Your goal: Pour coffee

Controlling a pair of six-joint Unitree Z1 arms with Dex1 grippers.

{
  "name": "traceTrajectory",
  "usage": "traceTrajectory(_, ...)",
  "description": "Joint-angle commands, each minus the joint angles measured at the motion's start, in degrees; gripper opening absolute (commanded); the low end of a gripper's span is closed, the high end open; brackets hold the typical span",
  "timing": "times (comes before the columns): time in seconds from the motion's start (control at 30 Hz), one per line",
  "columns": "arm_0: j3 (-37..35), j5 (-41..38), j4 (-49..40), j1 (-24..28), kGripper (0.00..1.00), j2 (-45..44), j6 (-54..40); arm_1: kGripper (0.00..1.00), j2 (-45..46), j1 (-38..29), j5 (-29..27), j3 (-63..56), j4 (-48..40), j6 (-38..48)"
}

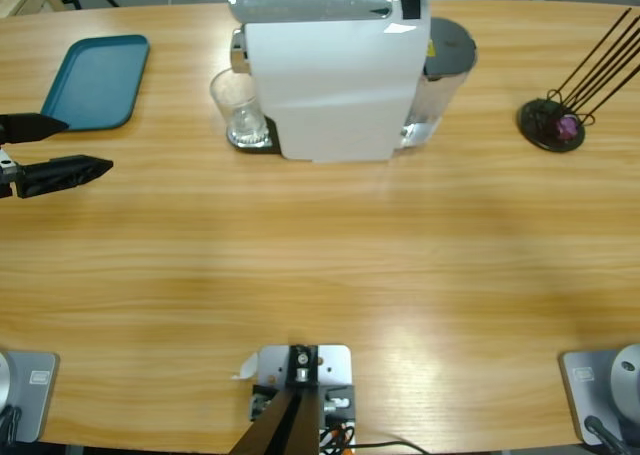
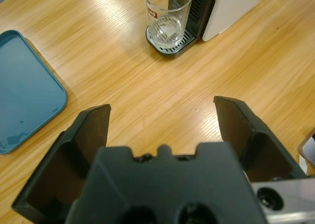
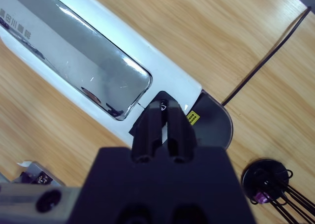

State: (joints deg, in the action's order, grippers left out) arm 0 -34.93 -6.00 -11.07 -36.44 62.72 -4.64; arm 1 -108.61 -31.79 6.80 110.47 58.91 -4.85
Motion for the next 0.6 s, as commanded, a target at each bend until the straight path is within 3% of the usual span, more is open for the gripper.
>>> traceTrajectory(0.03,0.1,0.9,-1.0,-0.4,0.913,2.0,0.4,0.000,-1.2,0.9,-0.7,-3.9,0.2,-0.7)
traceTrajectory(0.23,0.1,0.9,-1.0,-0.4,0.913,2.0,0.4,0.025,2.0,0.9,-0.5,-2.6,-0.4,-0.6)
traceTrajectory(0.27,0.1,0.8,-1.0,-0.4,0.913,2.0,0.4,0.366,3.7,0.9,0.5,-3.1,-0.7,-0.7)
traceTrajectory(0.3,0.1,0.8,-1.0,-0.4,0.913,2.0,0.4,0.551,5.5,0.9,1.1,-4.1,-1.2,-0.7)
traceTrajectory(0.4,0.2,0.8,-1.0,-0.4,0.913,1.9,0.4,0.849,10.7,0.9,1.5,-9.0,-3.6,-0.7)
traceTrajectory(0.47,0.2,0.8,-1.1,-0.4,0.913,1.8,0.4,0.965,12.9,0.9,2.0,-11.9,-4.0,-0.7)
traceTrajectory(0.6,0.2,0.8,-1.1,-0.4,0.913,1.6,0.4,0.996,13.9,0.9,2.7,-13.1,-3.9,-0.7)
